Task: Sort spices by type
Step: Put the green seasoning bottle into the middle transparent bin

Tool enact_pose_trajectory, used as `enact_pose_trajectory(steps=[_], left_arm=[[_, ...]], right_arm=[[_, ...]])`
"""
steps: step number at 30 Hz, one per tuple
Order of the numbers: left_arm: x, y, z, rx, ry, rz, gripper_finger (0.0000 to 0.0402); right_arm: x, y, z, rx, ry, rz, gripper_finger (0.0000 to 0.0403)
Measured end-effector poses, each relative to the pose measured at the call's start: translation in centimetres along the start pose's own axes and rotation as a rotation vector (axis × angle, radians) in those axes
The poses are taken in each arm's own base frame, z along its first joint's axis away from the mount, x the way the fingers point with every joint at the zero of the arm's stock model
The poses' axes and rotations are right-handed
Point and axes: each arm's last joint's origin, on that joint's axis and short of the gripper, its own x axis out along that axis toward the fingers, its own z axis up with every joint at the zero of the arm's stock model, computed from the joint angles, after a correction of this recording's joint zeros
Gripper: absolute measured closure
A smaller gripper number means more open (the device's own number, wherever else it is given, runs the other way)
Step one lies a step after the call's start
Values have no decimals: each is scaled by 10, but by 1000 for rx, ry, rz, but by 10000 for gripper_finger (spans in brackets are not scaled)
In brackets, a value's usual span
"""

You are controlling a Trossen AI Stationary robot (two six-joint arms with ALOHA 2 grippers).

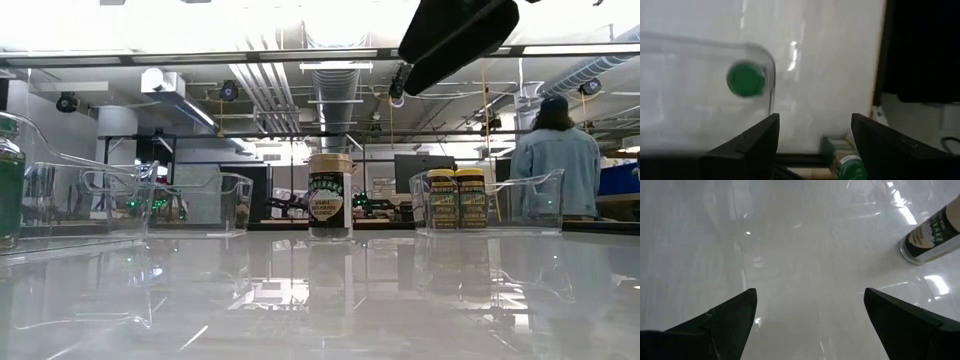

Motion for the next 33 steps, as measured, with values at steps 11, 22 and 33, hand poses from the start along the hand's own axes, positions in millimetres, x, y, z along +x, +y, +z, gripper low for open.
enact_pose_trajectory(steps=[11,22,33], left_arm=[[51,-18,-16,-180,288,116,170],[60,-27,-12,-363,380,151,169],[75,-32,-5,-551,478,190,114]], right_arm=[[0,4,7,-59,-55,37,44],[0,5,8,-162,-64,39,44],[4,2,17,-344,-113,41,44]])
